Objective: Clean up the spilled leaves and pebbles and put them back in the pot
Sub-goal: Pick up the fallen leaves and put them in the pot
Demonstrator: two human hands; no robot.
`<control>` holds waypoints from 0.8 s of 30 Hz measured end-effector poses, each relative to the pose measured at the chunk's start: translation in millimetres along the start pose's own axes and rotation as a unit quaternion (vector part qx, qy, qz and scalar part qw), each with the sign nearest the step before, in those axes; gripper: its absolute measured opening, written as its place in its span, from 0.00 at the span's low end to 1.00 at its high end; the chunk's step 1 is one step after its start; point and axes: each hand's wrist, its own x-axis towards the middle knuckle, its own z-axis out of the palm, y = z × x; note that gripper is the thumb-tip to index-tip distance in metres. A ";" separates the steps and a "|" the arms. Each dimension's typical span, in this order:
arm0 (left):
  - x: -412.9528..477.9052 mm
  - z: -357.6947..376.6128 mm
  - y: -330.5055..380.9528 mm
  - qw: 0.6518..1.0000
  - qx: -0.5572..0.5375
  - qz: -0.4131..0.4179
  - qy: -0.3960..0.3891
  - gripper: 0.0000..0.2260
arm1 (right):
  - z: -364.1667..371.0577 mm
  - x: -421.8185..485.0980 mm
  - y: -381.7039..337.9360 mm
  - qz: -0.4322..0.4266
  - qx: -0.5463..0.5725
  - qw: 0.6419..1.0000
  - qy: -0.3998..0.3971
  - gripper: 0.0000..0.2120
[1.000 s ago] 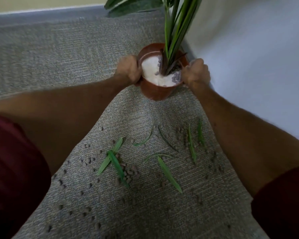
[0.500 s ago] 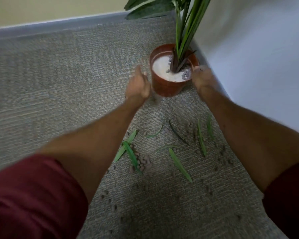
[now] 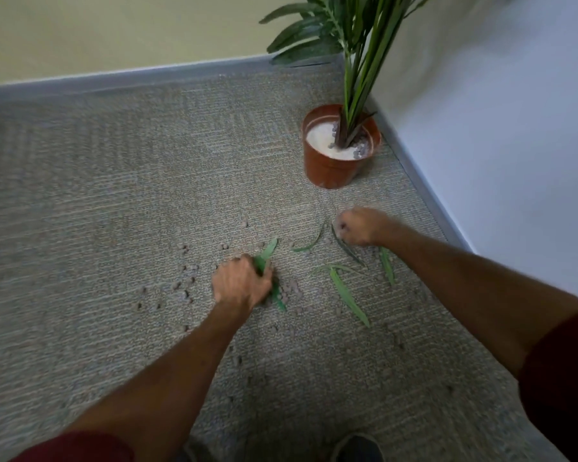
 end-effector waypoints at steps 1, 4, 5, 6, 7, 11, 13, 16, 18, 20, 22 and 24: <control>-3.4 -0.6 1.0 1.000 0.011 0.004 -0.011 0.25 | 2.8 -3.9 -3.1 -0.006 -0.017 1.000 -0.015 0.08; -8.6 -3.1 7.8 0.999 0.036 0.000 -0.034 0.21 | 17.8 -15.4 -3.8 -0.015 -0.055 0.998 -0.031 0.08; -9.3 -3.6 9.3 0.998 0.045 0.000 -0.040 0.19 | 24.9 -19.5 -2.5 -0.020 -0.058 0.998 -0.026 0.09; -9.4 -3.5 10.6 0.998 0.052 0.002 -0.046 0.17 | 33.0 -23.3 -1.6 -0.024 -0.055 0.998 -0.020 0.09; -9.3 -2.7 11.7 0.997 0.053 0.004 -0.051 0.15 | 41.5 -27.4 -1.2 -0.028 -0.050 0.998 -0.017 0.09; -8.0 -0.7 17.3 0.999 0.001 -0.003 -0.048 0.11 | 67.2 -39.3 -7.6 -0.041 -0.074 0.996 0.004 0.09; -7.8 0.1 20.6 0.999 -0.018 -0.013 -0.046 0.10 | 70.7 -41.0 -11.0 -0.044 -0.087 0.995 0.015 0.09; -6.2 1.6 23.1 0.997 -0.054 -0.034 -0.044 0.10 | 72.2 -41.5 -15.2 -0.050 -0.105 0.993 0.014 0.13; -5.1 2.8 22.6 0.996 -0.073 -0.040 -0.037 0.10 | 74.8 -39.7 -16.2 -0.062 -0.133 0.989 0.014 0.22; -3.8 3.8 21.4 0.995 -0.091 -0.030 -0.021 0.10 | 77.4 -39.1 -16.3 -0.069 -0.145 0.987 0.028 0.23; -1.9 4.2 19.5 0.995 -0.101 -0.014 -0.003 0.09 | 79.9 -38.4 -15.5 -0.069 -0.137 0.987 0.044 0.18; 1.0 3.7 17.7 0.995 -0.097 0.004 0.011 0.11 | 80.2 -39.1 -16.6 -0.062 -0.114 0.990 0.060 0.10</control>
